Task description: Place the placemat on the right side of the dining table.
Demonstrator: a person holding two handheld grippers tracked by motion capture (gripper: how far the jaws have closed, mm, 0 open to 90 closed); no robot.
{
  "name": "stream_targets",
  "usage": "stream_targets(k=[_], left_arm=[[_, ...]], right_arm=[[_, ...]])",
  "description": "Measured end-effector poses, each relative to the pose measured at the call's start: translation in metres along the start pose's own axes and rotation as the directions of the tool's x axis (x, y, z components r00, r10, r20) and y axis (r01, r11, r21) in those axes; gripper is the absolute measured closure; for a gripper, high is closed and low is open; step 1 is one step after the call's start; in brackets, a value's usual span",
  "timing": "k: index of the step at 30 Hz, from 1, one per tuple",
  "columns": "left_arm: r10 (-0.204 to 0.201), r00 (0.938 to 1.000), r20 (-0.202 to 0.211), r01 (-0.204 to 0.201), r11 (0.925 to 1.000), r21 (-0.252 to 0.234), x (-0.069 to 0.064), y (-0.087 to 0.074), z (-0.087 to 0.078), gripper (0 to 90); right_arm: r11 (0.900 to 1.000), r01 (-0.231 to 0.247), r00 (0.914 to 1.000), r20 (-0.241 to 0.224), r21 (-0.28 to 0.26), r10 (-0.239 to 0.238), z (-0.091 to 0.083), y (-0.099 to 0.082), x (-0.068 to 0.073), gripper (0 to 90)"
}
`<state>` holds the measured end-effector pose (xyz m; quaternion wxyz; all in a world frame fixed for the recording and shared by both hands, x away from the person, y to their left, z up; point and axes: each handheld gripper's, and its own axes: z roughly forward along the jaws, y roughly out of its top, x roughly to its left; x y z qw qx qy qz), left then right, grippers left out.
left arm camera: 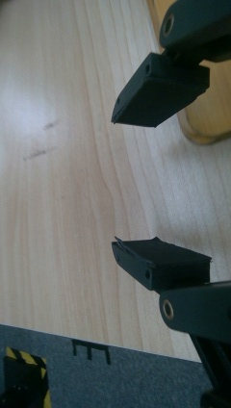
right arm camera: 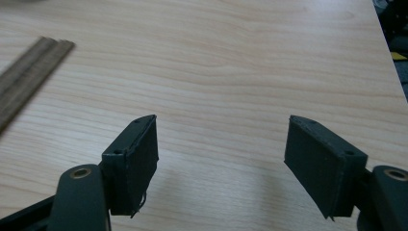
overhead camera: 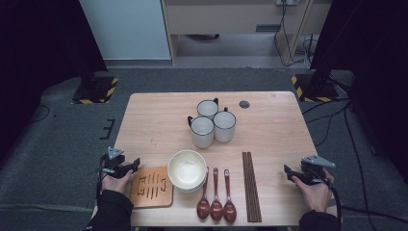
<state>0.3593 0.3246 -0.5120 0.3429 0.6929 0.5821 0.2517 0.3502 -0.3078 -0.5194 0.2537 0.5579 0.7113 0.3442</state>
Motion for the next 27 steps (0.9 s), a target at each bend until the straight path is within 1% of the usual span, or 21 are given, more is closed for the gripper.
stream_targets(k=[3,5,8,11,12,13,14,16,20,23,26,27], left_arm=[[0.001,0.9999,0.017,-0.001,0.9994,-0.034,-0.005,0.001,-0.011,35.6],[0.013,0.9997,0.021,-0.012,0.9986,-0.051,-0.008,0.002,-0.017,35.8],[0.016,0.9993,0.033,-0.014,0.9986,-0.051,-0.012,0.001,-0.023,35.9],[0.022,0.9988,0.044,-0.02,0.999,-0.04,-0.015,0.0,-0.025,34.5],[0.043,0.9981,0.045,-0.042,0.9988,-0.026,-0.017,-0.001,-0.026,32.3],[0.047,0.9978,0.048,-0.046,0.9988,-0.018,-0.018,-0.002,-0.027,30.7],[0.047,0.9978,0.048,-0.046,0.9988,-0.018,-0.018,-0.002,-0.027,31.4],[0.049,0.9966,0.065,-0.048,0.9987,-0.019,-0.02,-0.006,-0.03,31.6],[0.035,0.9961,0.08,-0.036,0.9992,0.014,-0.024,-0.012,-0.031,33.3],[0.039,0.9963,0.076,-0.041,0.9989,0.024,-0.027,-0.013,-0.029,32.9],[0.041,0.9965,0.073,-0.043,0.9986,0.029,-0.029,-0.014,-0.027,30.1],[0.041,0.9966,0.072,-0.044,0.9982,0.04,-0.031,-0.016,-0.025,29.0]], right_arm=[[0.9997,0.011,0.9998,-0.015,-0.023,-0.011,-0.006,0.004,0.006,26.6],[0.9994,0.016,0.9997,-0.02,-0.031,-0.017,-0.01,0.006,0.01,25.7],[0.9988,0.027,0.999,-0.034,-0.04,-0.029,-0.014,0.006,0.015,26.0],[0.9983,0.042,0.998,-0.047,-0.04,-0.044,-0.018,0.006,0.02,26.6],[0.9984,0.043,0.9978,-0.049,-0.037,-0.045,-0.019,0.006,0.022,26.7],[0.9977,0.053,0.9974,-0.047,-0.042,-0.055,-0.02,0.008,0.023,27.2],[0.9975,0.052,0.9972,-0.051,-0.047,-0.054,-0.022,0.008,0.025,27.8],[0.9971,0.054,0.9963,-0.064,-0.054,-0.057,-0.023,0.01,0.029,28.4],[0.997,0.062,0.9932,-0.096,-0.046,-0.066,-0.023,0.009,0.039,27.6],[0.9956,0.077,0.9906,-0.109,-0.053,-0.083,-0.025,0.01,0.045,27.5],[0.9947,0.084,0.9892,-0.116,-0.06,-0.09,-0.026,0.01,0.05,27.4],[0.9944,0.089,0.9883,-0.119,-0.057,-0.095,-0.026,0.01,0.051,27.4]])
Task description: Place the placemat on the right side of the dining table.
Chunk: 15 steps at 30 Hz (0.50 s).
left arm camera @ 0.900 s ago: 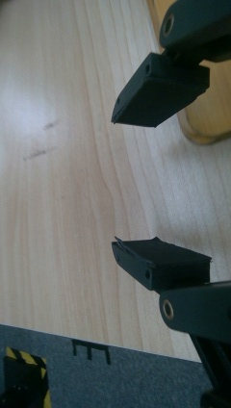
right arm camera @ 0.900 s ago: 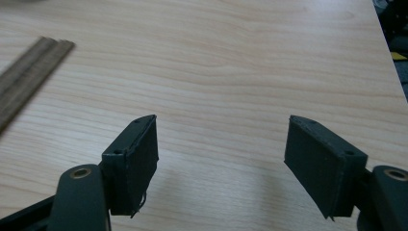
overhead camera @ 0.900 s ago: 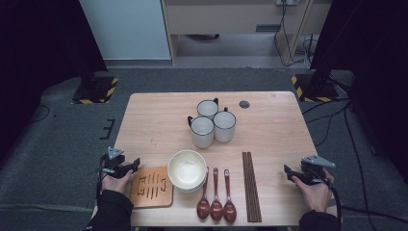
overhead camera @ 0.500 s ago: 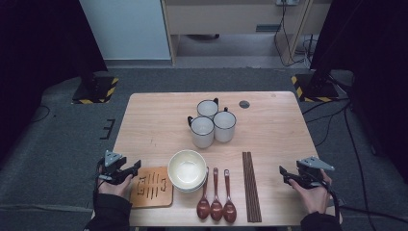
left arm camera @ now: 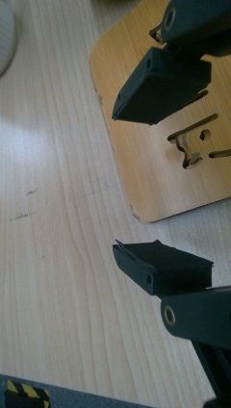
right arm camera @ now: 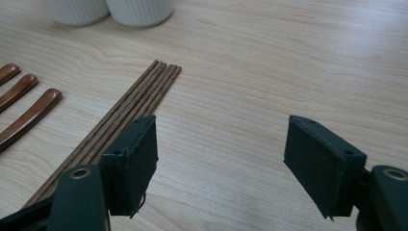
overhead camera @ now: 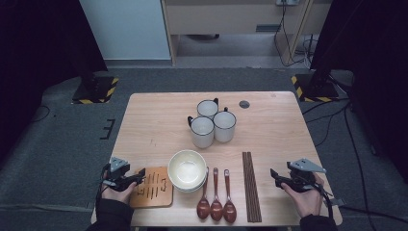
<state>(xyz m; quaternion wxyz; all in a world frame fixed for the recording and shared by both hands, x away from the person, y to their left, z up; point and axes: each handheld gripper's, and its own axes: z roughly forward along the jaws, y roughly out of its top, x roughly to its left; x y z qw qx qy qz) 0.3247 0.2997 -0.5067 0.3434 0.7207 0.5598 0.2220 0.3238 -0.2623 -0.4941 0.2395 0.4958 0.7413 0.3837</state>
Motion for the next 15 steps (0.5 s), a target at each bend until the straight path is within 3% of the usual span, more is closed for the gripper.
stream_targets(k=[7,15], left_arm=[[-0.012,0.9998,-0.013,0.012,0.9993,0.036,-0.0021,-0.0038,0.006,18.2],[-0.02,0.9998,-0.008,0.021,0.9976,0.066,-0.0034,-0.0066,0.0112,13.4]], right_arm=[[0.9999,0.017,0.9998,-0.007,0.002,-0.017,0.002,-0.0004,0.0059,27.2],[0.9994,0.026,0.9995,-0.02,0.02,-0.026,0.0052,-0.0017,0.0089,27.3]])
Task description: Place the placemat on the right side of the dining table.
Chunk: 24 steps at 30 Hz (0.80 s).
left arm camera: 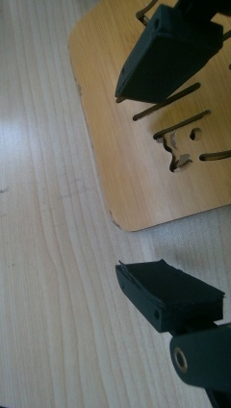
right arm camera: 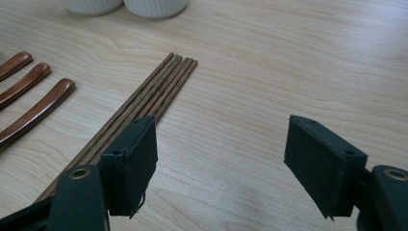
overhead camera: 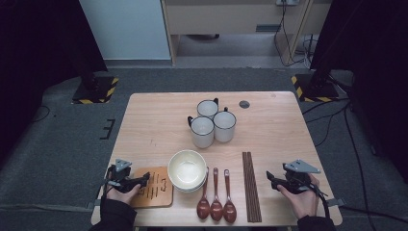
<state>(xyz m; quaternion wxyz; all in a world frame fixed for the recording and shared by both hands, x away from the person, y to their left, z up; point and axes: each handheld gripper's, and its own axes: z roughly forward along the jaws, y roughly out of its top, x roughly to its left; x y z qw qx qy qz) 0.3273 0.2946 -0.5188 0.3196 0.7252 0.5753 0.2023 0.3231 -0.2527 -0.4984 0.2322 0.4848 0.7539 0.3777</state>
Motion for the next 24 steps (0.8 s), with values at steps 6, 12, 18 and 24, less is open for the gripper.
stream_targets(k=[6,12,18,24], left_arm=[[-0.003,0.9999,0.015,0.003,0.9997,0.022,0.001,-0.001,0.003,13.0],[-0.026,0.9991,0.033,0.025,0.9992,0.03,0.004,-0.002,0.003,16.1],[-0.025,0.9991,0.034,0.024,0.9994,0.026,0.008,-0.002,0.0,21.5],[-0.019,0.9983,0.055,0.017,0.9994,0.03,0.013,-0.003,0.0,26.0]], right_arm=[[1.0,0.003,1.0,-0.007,0.008,-0.002,0.001,-0.001,0.0,27.4],[1.0,0.006,0.9998,-0.017,0.007,-0.006,0.002,-0.001,0.002,27.6],[0.9999,0.013,0.9995,-0.029,0.01,-0.012,0.003,0.0,0.006,27.5],[0.9997,0.02,0.9993,-0.032,0.011,-0.019,0.003,0.0,0.008,27.6]])
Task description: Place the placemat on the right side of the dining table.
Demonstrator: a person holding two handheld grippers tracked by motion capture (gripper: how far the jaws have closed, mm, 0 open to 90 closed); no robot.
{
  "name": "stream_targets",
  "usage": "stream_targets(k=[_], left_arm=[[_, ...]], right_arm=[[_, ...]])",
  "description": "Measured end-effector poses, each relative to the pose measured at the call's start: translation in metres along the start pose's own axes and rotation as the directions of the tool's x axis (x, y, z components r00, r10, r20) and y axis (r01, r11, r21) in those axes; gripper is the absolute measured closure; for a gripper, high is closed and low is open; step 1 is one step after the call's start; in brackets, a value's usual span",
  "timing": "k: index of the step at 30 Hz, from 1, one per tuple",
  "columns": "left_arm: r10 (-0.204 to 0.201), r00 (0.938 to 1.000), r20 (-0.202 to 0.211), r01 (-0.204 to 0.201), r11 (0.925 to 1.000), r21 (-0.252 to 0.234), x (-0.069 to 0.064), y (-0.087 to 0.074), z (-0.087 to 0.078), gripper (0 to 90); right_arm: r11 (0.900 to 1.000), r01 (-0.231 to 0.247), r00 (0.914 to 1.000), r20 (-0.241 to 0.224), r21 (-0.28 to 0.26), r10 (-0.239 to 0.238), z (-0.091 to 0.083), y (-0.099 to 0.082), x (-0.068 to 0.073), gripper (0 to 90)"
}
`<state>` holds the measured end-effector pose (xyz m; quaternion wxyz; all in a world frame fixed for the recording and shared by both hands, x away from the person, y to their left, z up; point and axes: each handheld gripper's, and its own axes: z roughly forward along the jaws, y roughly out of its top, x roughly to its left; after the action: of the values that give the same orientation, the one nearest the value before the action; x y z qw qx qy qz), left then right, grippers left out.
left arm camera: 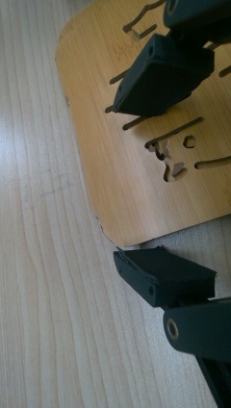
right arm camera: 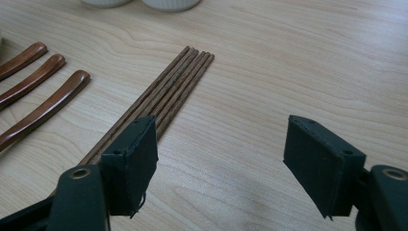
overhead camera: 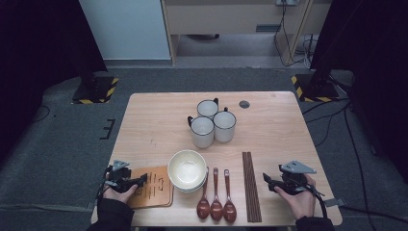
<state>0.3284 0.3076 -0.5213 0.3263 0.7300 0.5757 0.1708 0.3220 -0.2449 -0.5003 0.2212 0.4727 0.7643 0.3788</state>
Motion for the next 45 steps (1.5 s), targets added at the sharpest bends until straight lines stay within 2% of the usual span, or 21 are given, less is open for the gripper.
stream_targets(k=[13,17,24,27,37,41,45], left_arm=[[0.022,0.9996,0.016,-0.021,0.9998,-0.003,0.008,0.0,-0.001,26.0],[0.044,0.9987,0.027,-0.044,0.999,-0.011,0.012,0.001,0.0,26.0],[0.047,0.9982,0.035,-0.047,0.9988,-0.013,0.018,0.001,0.0,26.0],[0.033,0.9984,0.046,-0.032,0.9993,-0.016,0.019,0.0,0.0,26.0],[0.033,0.9983,0.049,-0.032,0.9994,-0.012,0.02,0.0,-0.001,25.0],[0.017,0.9994,0.031,-0.015,0.9988,-0.047,0.021,0.002,-0.007,18.8],[0.02,0.9998,0.001,-0.02,0.9977,-0.065,0.022,-0.001,-0.017,20.1]], right_arm=[[1.0,0.004,1.0,-0.006,0.005,-0.004,0.001,-0.001,0.0,27.4],[1.0,0.009,0.9999,-0.006,0.002,-0.009,0.001,0.0,0.001,27.3],[0.9999,0.013,0.9998,-0.015,0.009,-0.013,0.003,-0.001,0.002,27.3],[0.9999,0.013,0.9998,-0.016,0.004,-0.013,0.003,0.0,0.002,27.3],[0.9999,0.014,0.9997,-0.02,0.009,-0.014,0.004,0.0,0.003,27.3],[0.9999,0.014,0.9993,-0.035,-0.005,-0.015,0.003,0.001,0.004,27.5],[0.9998,0.012,0.9986,-0.052,-0.016,-0.013,0.001,0.003,0.005,28.0]])
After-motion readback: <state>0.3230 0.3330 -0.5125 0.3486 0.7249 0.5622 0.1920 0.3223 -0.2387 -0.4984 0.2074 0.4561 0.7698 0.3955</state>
